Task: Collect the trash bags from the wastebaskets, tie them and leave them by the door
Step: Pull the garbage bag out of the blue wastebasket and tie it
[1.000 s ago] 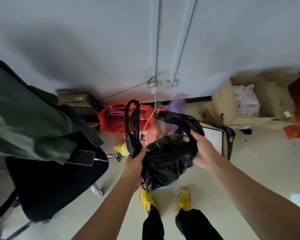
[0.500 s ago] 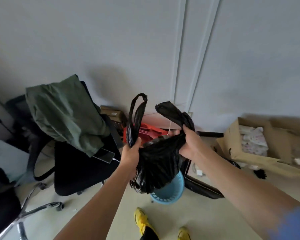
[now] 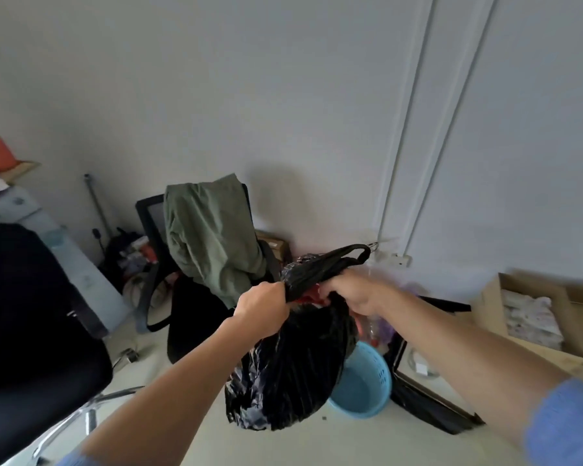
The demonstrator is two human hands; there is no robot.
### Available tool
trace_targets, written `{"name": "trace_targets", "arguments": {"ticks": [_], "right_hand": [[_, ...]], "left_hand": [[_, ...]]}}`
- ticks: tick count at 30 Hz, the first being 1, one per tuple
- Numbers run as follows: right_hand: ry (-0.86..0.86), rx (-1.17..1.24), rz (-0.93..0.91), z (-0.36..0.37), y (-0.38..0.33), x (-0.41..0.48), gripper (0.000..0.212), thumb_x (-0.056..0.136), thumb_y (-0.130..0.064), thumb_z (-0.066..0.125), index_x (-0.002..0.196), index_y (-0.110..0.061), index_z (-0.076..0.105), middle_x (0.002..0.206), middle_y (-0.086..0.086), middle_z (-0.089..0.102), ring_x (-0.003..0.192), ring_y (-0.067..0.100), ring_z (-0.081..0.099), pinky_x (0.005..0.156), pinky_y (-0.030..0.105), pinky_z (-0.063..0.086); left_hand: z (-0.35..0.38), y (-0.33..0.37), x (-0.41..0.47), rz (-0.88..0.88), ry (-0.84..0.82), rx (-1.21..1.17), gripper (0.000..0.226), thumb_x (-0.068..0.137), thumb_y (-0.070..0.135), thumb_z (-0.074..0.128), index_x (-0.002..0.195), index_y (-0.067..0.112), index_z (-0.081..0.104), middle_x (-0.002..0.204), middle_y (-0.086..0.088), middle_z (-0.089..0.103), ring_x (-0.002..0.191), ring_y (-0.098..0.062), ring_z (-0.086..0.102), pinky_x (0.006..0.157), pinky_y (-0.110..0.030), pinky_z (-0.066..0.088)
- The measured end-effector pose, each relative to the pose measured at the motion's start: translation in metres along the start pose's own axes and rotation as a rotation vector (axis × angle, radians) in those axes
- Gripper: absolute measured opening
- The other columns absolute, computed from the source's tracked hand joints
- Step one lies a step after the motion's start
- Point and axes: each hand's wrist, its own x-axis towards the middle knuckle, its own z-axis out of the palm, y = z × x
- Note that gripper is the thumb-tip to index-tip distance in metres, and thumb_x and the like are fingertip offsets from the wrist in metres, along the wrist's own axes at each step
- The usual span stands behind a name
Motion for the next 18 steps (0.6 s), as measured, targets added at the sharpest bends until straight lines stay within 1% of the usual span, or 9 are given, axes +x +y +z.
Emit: {"name": "trace_targets", "arguments": {"ticks": [2, 5, 7, 9, 11, 13, 14, 16, 18], "right_hand": [[-0.274, 0.16, 0.045, 0.014, -0.007, -0.012, 0.007, 0.081, -0.014, 0.064, 0.08, -0.01, 0.069, 0.072, 0.004, 0.067, 0.062, 0.015, 0.062, 0.054, 0.024, 0.049], [-0.391, 0.182, 0.1, 0.038, -0.004, -0.019, 0.044, 0.079, -0.059, 0.068, 0.095, -0.018, 0.073, 0.086, 0.001, 0.072, 0.072, 0.014, 0.067, 0.063, 0.024, 0.053], [-0.168, 0.136, 0.115, 0.06, 0.001, -0.014, 0.06, 0.07, -0.071, 0.068, 0.096, -0.018, 0.075, 0.088, 0.001, 0.073, 0.074, 0.016, 0.068, 0.071, 0.03, 0.056], [0.165, 0.196, 0.13, 0.077, 0.004, -0.007, 0.057, 0.074, -0.064, 0.069, 0.098, -0.012, 0.072, 0.084, 0.001, 0.075, 0.067, 0.017, 0.069, 0.073, 0.034, 0.057], [0.245, 0.366, 0.143, 0.081, 0.003, -0.004, 0.04, 0.083, -0.052, 0.068, 0.09, -0.012, 0.068, 0.072, 0.001, 0.074, 0.056, 0.017, 0.068, 0.064, 0.032, 0.054], [0.146, 0.571, 0.171, 0.077, -0.001, -0.006, 0.039, 0.084, -0.048, 0.069, 0.094, -0.01, 0.07, 0.087, 0.007, 0.076, 0.075, 0.024, 0.072, 0.075, 0.037, 0.055], [0.069, 0.632, 0.166, 0.072, -0.003, -0.009, 0.041, 0.083, -0.049, 0.069, 0.098, -0.01, 0.071, 0.094, 0.007, 0.075, 0.084, 0.025, 0.07, 0.081, 0.038, 0.054], [-0.11, 0.654, 0.116, 0.063, -0.008, -0.018, 0.041, 0.08, -0.05, 0.069, 0.097, -0.013, 0.07, 0.088, 0.005, 0.071, 0.077, 0.023, 0.064, 0.076, 0.033, 0.052], [-0.228, 0.58, 0.089, 0.053, -0.013, -0.026, 0.041, 0.079, -0.047, 0.069, 0.099, -0.011, 0.068, 0.084, 0.007, 0.066, 0.071, 0.021, 0.059, 0.073, 0.033, 0.05]], "left_hand": [[-0.002, -0.017, -0.018, 0.01, -0.005, 0.103, 0.019, 0.093, 0.026, 0.048, 0.101, 0.01, 0.055, 0.103, -0.014, 0.064, 0.094, -0.038, 0.063, 0.066, -0.037, 0.041], [0.0, -0.031, -0.041, 0.057, 0.011, 0.221, 0.019, 0.094, 0.023, 0.047, 0.106, 0.012, 0.057, 0.107, -0.011, 0.066, 0.097, -0.034, 0.065, 0.067, -0.036, 0.041], [0.002, -0.032, -0.052, 0.106, 0.006, 0.262, 0.023, 0.094, 0.026, 0.047, 0.108, 0.012, 0.059, 0.109, -0.011, 0.067, 0.099, -0.033, 0.065, 0.069, -0.035, 0.043], [0.002, -0.034, -0.06, 0.108, -0.01, 0.189, 0.025, 0.094, 0.033, 0.049, 0.105, 0.013, 0.06, 0.105, -0.01, 0.067, 0.096, -0.033, 0.065, 0.07, -0.035, 0.044], [0.001, -0.043, -0.065, 0.027, -0.088, -0.124, 0.022, 0.092, 0.037, 0.055, 0.092, 0.016, 0.06, 0.086, -0.005, 0.064, 0.077, -0.024, 0.064, 0.062, -0.03, 0.042], [0.002, -0.053, -0.07, -0.089, -0.204, -0.691, 0.018, 0.087, 0.031, 0.067, 0.083, 0.014, 0.065, 0.073, -0.003, 0.059, 0.064, -0.017, 0.058, 0.061, -0.026, 0.042], [0.001, -0.058, -0.073, -0.133, -0.213, -0.96, 0.015, 0.085, 0.025, 0.07, 0.085, 0.01, 0.071, 0.078, -0.006, 0.064, 0.071, -0.019, 0.062, 0.069, -0.028, 0.047], [0.001, -0.067, -0.076, -0.191, -0.216, -1.394, 0.02, 0.084, 0.013, 0.069, 0.099, 0.001, 0.073, 0.102, -0.018, 0.071, 0.098, -0.033, 0.067, 0.094, -0.04, 0.052], [-0.002, -0.07, -0.077, -0.212, -0.303, -1.678, 0.03, 0.083, 0.013, 0.063, 0.105, -0.007, 0.068, 0.111, -0.024, 0.067, 0.103, -0.037, 0.065, 0.093, -0.042, 0.054]]}}
